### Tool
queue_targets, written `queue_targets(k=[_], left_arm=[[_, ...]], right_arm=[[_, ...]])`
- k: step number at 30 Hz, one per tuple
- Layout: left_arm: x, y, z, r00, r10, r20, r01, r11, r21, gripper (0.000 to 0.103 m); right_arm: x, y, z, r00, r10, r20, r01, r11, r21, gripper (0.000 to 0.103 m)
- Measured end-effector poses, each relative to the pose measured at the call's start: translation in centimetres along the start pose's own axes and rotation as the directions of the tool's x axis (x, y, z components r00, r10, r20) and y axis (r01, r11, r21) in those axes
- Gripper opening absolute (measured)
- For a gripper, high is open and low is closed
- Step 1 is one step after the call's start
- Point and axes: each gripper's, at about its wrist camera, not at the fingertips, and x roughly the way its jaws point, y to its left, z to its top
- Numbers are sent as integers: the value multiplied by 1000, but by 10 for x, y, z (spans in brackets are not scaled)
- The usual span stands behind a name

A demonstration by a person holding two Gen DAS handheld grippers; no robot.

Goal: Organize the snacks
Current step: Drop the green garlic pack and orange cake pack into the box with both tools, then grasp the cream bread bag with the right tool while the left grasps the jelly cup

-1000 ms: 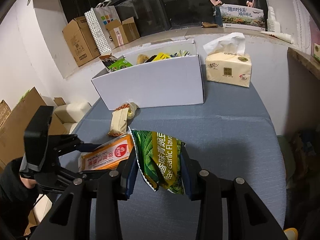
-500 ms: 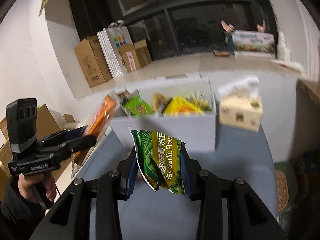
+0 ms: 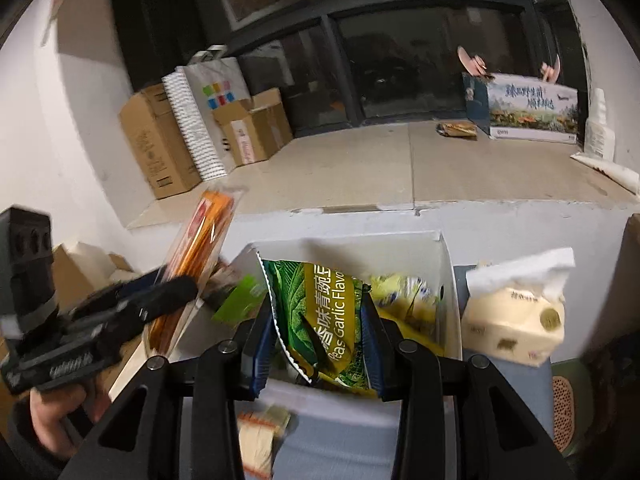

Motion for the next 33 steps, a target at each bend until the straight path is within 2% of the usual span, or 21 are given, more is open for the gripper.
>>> queue_targets(k=[1, 2, 3, 5, 9, 16, 19, 24, 28, 31, 33], left_arm=[[7, 4, 3, 1000, 17, -2, -17, 1000, -10, 103], [11, 8, 5, 999, 34, -15, -34, 999, -23, 103], [13, 11, 5, 999, 35, -30, -36, 999, -37, 103], [14, 16, 2, 999, 16, -45, -18, 999, -48, 103], [6, 16, -5, 998, 51, -38, -52, 999, -15, 103], [-30, 5, -23, 999, 38, -15, -38, 999, 25, 103], [-54, -7, -36, 999, 42, 3, -42, 997, 60, 103], [-102, -25, -67, 999, 40, 35, -44, 992, 116, 103], [-131, -27, -97, 999, 21, 47, -24, 996, 84, 103], [-144, -26, -121, 998, 44, 38, -46, 998, 50, 103], [-155, -24, -140, 999, 32, 39, -33, 999, 14, 103]], right_arm=[[8, -6, 6, 1000, -4, 4, 4, 1000, 21, 58], [17, -14, 12, 1000, -6, -5, 7, 999, 43, 93], [21, -18, 14, 1000, -13, -7, 13, 998, 55, 103], [21, -27, 16, 1000, -29, 7, 29, 996, 82, 103], [12, -34, 12, 1000, 4, 11, -5, 996, 90, 103], [-25, -11, -10, 998, 46, 52, -47, 998, 29, 103], [-50, 6, -38, 995, 53, 88, -52, 999, -13, 103], [-77, 19, -92, 993, 93, 76, -92, 996, -19, 103], [-88, 24, -139, 994, 95, 46, -94, 995, -15, 103], [-88, 27, -162, 996, 89, 15, -89, 996, -23, 103], [-83, 28, -175, 996, 84, -7, -84, 996, -22, 103]])
